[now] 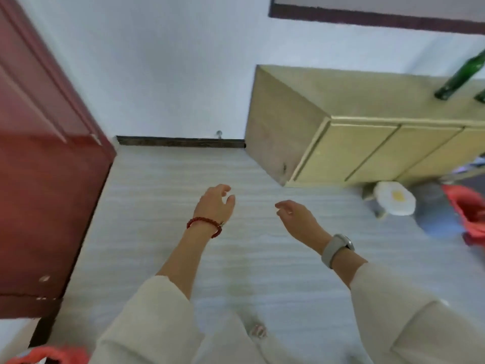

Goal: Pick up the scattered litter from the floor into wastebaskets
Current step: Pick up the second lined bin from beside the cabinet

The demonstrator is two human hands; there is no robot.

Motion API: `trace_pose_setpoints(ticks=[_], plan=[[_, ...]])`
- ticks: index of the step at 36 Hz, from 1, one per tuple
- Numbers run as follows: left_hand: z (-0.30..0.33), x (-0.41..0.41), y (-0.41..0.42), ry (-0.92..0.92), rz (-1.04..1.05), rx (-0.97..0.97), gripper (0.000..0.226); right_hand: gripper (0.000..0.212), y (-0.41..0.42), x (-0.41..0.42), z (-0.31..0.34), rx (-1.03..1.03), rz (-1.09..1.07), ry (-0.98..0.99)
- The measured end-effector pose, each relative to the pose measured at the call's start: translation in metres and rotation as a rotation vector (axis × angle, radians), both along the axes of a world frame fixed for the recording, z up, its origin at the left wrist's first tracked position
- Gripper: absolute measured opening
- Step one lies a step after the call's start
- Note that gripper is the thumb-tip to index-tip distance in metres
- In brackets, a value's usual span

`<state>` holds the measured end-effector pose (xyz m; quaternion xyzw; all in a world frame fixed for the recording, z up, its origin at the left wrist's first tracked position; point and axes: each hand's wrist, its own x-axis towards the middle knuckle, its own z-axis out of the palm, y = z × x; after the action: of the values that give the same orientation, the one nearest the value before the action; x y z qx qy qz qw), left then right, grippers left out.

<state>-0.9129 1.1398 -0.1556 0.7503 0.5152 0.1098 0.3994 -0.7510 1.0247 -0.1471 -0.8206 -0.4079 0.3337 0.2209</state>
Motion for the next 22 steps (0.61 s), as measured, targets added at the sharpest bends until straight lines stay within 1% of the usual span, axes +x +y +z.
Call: trace_pose_setpoints(ticks=[4,10,16,22], plan=[[0.000,0.120,-0.040,0.029,-0.248,-0.029,0.035,0.028,-0.074,0.098,0.002,0.020,-0.264,-0.006],[0.000,0.262,-0.092,0.075,-0.544,-0.039,0.036,0.029,-0.153,0.198,-0.006,0.054,-0.583,0.059],[-0.008,0.399,-0.123,0.122,-0.752,-0.007,0.036,0.032,-0.199,0.293,-0.020,0.093,-0.814,0.115],[-0.022,0.547,-0.144,0.120,-0.888,-0.007,0.036,0.032,-0.224,0.416,-0.035,0.102,-0.952,0.110]])
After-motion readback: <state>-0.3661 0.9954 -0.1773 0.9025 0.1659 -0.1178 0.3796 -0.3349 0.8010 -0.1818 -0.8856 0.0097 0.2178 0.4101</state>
